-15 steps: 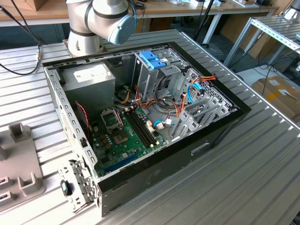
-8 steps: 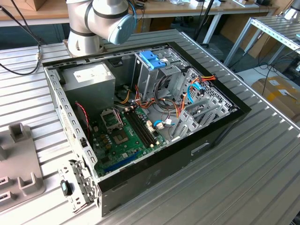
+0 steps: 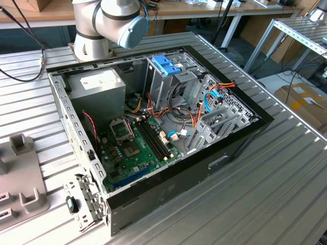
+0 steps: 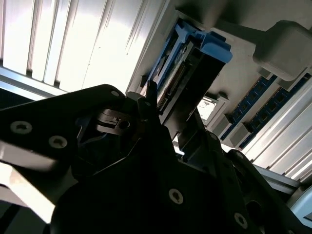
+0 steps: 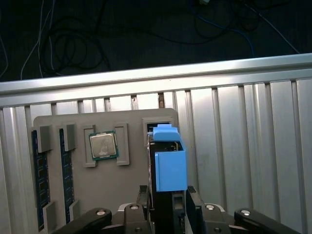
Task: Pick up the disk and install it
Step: 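Pick up the disk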
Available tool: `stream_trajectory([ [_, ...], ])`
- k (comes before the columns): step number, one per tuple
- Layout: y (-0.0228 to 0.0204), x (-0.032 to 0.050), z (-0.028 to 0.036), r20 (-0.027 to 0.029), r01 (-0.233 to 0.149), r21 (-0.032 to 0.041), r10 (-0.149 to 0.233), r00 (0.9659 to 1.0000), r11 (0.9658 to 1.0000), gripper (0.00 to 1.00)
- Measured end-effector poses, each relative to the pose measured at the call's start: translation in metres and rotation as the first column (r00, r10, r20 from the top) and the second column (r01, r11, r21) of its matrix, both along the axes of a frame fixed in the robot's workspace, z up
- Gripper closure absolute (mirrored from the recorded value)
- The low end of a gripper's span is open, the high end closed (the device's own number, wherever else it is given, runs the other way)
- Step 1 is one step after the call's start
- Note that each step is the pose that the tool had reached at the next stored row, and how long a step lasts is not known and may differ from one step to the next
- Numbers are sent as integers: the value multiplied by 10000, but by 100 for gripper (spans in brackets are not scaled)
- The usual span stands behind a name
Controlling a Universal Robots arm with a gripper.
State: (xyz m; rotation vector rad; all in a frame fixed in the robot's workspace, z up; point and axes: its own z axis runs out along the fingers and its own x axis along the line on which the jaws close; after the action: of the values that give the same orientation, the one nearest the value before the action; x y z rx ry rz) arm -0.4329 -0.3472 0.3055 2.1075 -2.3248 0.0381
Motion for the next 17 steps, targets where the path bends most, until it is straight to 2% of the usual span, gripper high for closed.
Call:
stream_trajectory([
  [6,1,0,1,-2,-1,-1,1,10000,10000,59],
  [7,1,0,1,-2,0,-1,0,10000,10000,65],
  [17,2,0,0,0,0,0,0,10000,10000,65],
])
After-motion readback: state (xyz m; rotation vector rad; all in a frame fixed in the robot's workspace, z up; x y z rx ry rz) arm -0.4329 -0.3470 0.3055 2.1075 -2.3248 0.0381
